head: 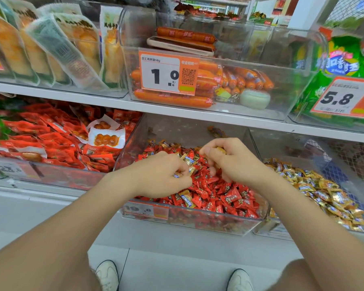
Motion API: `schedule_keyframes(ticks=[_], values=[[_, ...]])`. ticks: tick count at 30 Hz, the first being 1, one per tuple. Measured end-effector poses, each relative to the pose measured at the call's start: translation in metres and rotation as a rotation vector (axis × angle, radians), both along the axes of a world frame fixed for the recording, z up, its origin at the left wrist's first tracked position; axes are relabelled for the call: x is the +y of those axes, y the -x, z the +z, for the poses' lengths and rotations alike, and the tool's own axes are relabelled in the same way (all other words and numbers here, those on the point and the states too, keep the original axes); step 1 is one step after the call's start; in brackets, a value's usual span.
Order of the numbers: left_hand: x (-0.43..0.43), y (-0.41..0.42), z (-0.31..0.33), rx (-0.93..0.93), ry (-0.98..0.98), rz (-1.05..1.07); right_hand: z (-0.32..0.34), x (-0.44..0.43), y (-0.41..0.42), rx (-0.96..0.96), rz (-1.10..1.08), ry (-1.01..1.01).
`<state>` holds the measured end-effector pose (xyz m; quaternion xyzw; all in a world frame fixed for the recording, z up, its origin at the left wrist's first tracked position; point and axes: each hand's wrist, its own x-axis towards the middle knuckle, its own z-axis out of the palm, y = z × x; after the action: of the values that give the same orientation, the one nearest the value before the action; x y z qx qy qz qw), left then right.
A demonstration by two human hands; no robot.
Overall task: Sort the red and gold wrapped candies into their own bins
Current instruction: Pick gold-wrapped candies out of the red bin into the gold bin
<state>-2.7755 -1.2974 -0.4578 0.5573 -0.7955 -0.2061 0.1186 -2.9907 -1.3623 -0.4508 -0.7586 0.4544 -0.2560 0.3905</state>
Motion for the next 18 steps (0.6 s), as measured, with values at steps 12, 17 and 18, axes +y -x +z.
schedule_keyframes(ticks=[12,17,18], values=[[-0.01,0.002,-0.012,-0.21,0.011,-0.055,-0.009,-0.016,-0.007,0.104,-0.135,0.13],[-0.006,0.004,-0.003,-0.075,-0.041,-0.027,-0.015,-0.021,-0.017,0.291,-0.007,0.369],[-0.004,0.003,0.0,-0.03,-0.034,0.011,-0.017,-0.023,-0.02,0.321,0.026,0.397]])
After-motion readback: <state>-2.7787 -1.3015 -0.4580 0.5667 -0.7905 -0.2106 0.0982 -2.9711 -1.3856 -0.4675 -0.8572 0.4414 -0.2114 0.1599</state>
